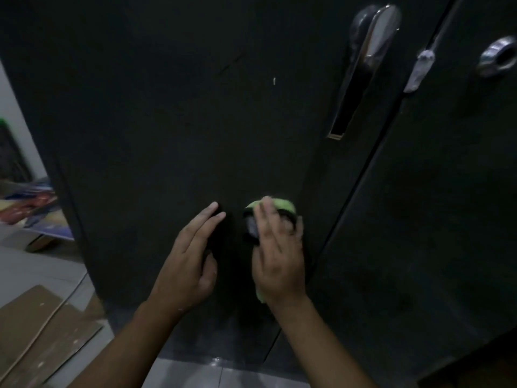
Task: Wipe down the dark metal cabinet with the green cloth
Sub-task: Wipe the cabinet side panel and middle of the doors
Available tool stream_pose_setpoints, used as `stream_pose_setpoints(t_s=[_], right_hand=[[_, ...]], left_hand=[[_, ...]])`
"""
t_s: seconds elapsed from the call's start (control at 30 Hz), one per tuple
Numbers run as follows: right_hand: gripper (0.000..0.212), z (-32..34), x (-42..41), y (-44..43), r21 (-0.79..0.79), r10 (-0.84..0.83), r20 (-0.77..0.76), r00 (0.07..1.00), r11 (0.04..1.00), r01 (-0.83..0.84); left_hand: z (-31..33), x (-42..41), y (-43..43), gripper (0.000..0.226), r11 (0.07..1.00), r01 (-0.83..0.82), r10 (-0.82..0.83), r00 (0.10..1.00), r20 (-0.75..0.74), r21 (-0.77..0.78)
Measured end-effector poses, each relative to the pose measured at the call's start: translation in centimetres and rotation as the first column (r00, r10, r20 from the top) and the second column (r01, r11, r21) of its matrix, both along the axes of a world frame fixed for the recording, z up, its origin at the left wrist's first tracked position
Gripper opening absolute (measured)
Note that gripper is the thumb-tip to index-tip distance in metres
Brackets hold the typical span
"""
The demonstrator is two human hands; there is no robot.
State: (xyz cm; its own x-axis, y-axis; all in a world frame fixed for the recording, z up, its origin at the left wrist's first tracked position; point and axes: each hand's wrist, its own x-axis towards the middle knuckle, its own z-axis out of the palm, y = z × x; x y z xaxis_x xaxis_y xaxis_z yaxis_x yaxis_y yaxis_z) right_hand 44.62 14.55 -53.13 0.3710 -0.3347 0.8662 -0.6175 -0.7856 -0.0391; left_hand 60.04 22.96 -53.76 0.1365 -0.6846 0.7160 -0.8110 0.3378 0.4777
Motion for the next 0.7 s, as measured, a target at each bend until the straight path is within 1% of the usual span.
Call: stream_pose_setpoints(t_s=[0.03, 0.07, 0.1, 0.13, 0.2, 0.27, 0.33, 0.37, 0.47, 0.53, 0.6, 0.7], right_hand=[[0.050, -1.3, 0.4, 0.1, -0.028, 0.038, -0.137, 0.990, 0.999, -0.042], [0.047, -2.7, 0.6, 0.3, -0.033, 0.069, -0.268, 0.961, 0.996, -0.081], [0.045, -4.1, 0.6, 0.3, -0.017, 0.094, -0.373, 0.923, 0.994, -0.108], [0.044, -5.2, 0.4, 0.2, 0.000, 0.111, -0.445, 0.888, 0.992, -0.124], [0.040, -6.3, -0.4, -0.2, -0.013, 0.122, -0.512, 0.850, 0.989, -0.150], [0.039, -6.0, -1.3, -0.3, -0.053, 0.119, -0.517, 0.847, 0.984, -0.171], [0.041, -4.6, -2.5, -0.6, -0.113, 0.074, -0.452, 0.889, 0.984, -0.140], [0.041, -3.6, -3.3, -0.8, -0.151, 0.032, -0.395, 0.918, 0.984, -0.100], [0.041, 0.4, -6.9, -2.0, -0.224, -0.117, -0.121, 0.986, 0.971, 0.088], [0.038, 2.6, -9.3, -2.6, -0.241, -0.145, 0.026, 0.989, 0.959, 0.147], [0.039, 3.6, -11.1, -2.8, -0.230, -0.163, 0.099, 0.982, 0.956, 0.182], [0.046, 3.8, -13.8, -3.6, -0.117, -0.222, 0.242, 0.945, 0.960, 0.255]], left_hand=[[-0.1, 0.1, 0.0, 0.066, 1.000, 0.006, -0.006, 1.000, -0.009, -0.007], [-0.3, 0.3, 0.0, 0.064, 1.000, 0.009, -0.009, 1.000, -0.009, -0.009], [-0.4, 0.4, 0.1, 0.063, 1.000, 0.011, -0.011, 1.000, -0.008, -0.003], [-0.5, 0.6, 0.2, 0.062, 1.000, 0.013, -0.013, 1.000, -0.006, 0.007], [-0.5, 0.8, 0.4, 0.063, 0.999, 0.018, -0.018, 1.000, 0.005, 0.027], [-0.5, 1.0, 0.4, 0.065, 0.999, 0.020, -0.021, 1.000, 0.018, 0.036], [-0.6, 0.9, 0.3, 0.064, 0.999, 0.018, -0.018, 1.000, 0.024, 0.028], [-0.6, 0.7, 0.3, 0.064, 1.000, 0.012, -0.013, 1.000, 0.020, 0.026], [-0.7, -0.1, 0.3, 0.064, 0.999, 0.004, -0.004, 1.000, 0.003, 0.047], [-0.2, -1.0, 0.1, 0.068, 0.997, 0.026, -0.030, 0.999, 0.046, 0.076], [0.7, -2.5, -0.2, 0.071, 0.993, 0.044, -0.057, 0.992, 0.111, 0.112], [2.2, -5.7, -0.3, 0.076, 0.984, 0.054, -0.084, 0.980, 0.178, 0.167]])
